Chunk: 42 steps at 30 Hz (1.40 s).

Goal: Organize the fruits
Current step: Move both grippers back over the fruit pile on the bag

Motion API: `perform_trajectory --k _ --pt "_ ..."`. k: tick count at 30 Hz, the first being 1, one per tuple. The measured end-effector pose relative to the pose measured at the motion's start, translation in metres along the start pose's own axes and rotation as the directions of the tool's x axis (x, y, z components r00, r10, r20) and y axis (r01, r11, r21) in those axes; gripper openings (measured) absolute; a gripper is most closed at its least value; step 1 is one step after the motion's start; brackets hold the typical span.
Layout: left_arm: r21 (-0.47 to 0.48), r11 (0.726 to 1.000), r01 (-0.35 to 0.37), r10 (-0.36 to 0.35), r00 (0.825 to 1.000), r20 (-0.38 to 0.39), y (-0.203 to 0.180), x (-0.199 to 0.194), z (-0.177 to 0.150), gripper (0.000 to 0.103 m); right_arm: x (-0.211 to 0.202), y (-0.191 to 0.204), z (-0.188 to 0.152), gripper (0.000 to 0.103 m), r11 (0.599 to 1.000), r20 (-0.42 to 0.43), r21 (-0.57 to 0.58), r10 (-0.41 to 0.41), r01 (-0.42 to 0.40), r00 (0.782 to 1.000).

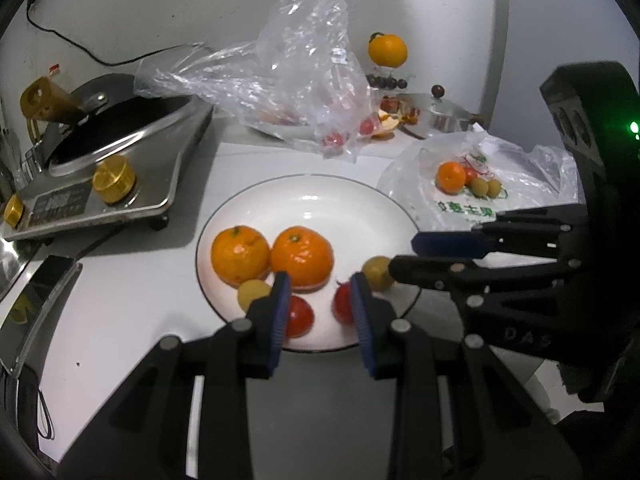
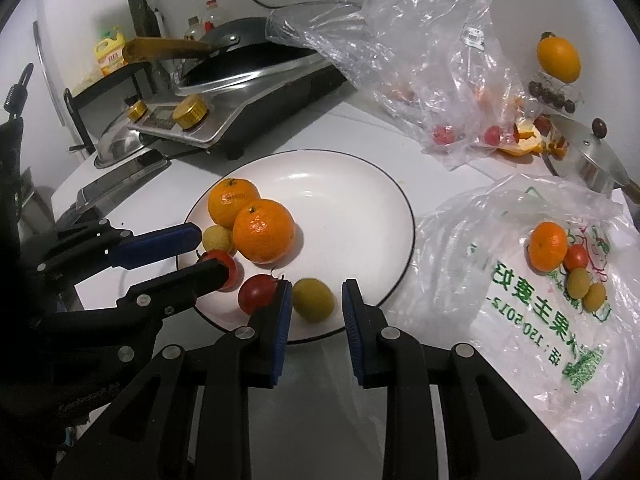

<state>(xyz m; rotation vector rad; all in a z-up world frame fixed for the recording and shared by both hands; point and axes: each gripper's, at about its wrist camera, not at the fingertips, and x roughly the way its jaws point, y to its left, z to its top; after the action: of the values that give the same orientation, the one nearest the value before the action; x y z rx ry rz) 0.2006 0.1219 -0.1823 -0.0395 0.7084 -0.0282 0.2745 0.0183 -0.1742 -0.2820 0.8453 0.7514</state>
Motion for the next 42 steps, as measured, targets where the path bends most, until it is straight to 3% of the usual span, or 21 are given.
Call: perform_trajectory --k 31,42 --pt "0.141 0.99 -0.004 -0.001 0.999 0.033 -0.105 -0.013 0.031 0.033 -0.098 -0.076 -0.035 0.027 0.994 0.183 0.104 -0.063 0.044 0.981" --pt "0.168 0.986 0.012 -0.016 1.0 0.021 -0.137 -0.008 0.036 0.033 -0.118 -0.105 -0.05 0.028 0.988 0.195 0.139 -0.091 0.064 0.977"
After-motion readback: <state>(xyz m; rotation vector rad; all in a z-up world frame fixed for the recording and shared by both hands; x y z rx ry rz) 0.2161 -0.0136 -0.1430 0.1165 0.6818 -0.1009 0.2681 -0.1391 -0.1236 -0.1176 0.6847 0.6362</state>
